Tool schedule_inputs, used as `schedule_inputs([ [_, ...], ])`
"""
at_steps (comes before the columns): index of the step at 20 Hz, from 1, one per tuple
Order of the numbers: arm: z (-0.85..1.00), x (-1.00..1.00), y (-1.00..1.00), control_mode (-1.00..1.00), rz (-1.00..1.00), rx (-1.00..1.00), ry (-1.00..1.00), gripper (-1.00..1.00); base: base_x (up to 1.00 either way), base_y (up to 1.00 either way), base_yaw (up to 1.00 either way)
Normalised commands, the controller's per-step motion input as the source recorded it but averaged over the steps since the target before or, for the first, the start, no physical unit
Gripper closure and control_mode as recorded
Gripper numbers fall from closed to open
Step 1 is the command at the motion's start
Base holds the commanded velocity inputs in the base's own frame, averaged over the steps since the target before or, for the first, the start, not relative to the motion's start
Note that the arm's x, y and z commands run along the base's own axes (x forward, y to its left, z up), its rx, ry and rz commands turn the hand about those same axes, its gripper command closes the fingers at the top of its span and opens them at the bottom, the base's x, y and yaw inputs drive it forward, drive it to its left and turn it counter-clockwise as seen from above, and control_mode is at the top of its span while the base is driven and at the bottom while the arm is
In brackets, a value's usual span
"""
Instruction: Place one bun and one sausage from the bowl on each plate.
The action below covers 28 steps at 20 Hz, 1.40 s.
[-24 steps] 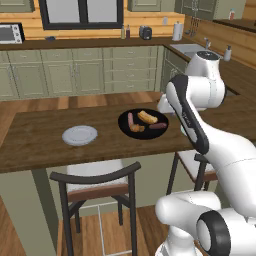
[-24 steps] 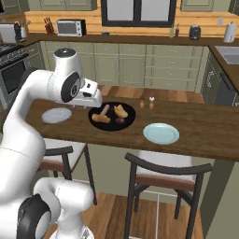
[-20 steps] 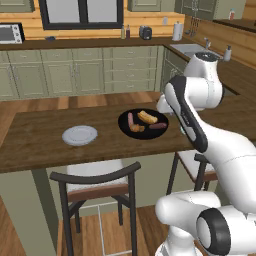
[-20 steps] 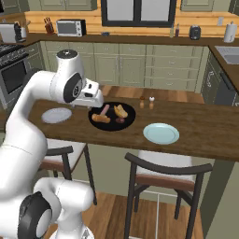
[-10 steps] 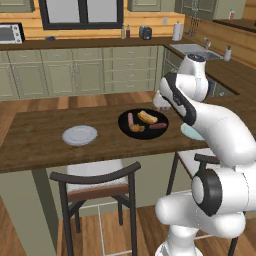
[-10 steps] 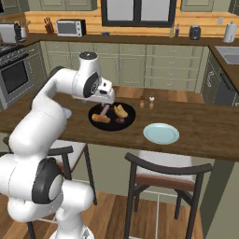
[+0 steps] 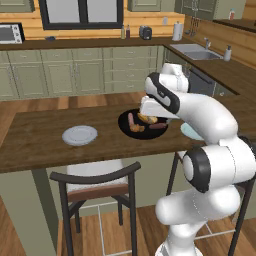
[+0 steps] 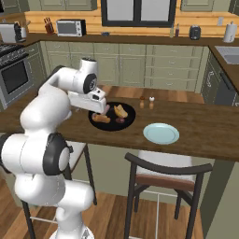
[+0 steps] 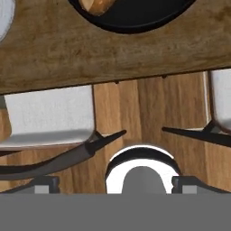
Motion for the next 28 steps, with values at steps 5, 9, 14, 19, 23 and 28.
schedule_inputs([
  [5, -0.08, 0.35, 0.16, -1.0, -0.13, 0.08, 0.14, -1.0, 0.0, 0.0, 0.0],
  [9, -0.01, 0.2, 0.0, -1.0, -0.09, 0.09, 0.08, -1.0, 0.0, 0.0, 0.0],
  [14, -0.15, 0.18, 0.0, -1.0, -0.04, 0.05, 0.07, -1.0, 0.0, 0.0, 0.0],
  [19, -0.4, 0.35, 0.0, -1.0, 0.0, 0.02, 0.01, -1.0, 0.0, 0.0, 0.0],
  [23, -0.55, 0.71, -0.01, -1.0, 0.0, 0.0, 0.0, -1.0, 0.0, 0.0, 0.0],
  [28, -0.36, 0.65, 0.0, -1.0, 0.0, 0.0, 0.0, -1.0, 0.0, 0.0, 0.0],
])
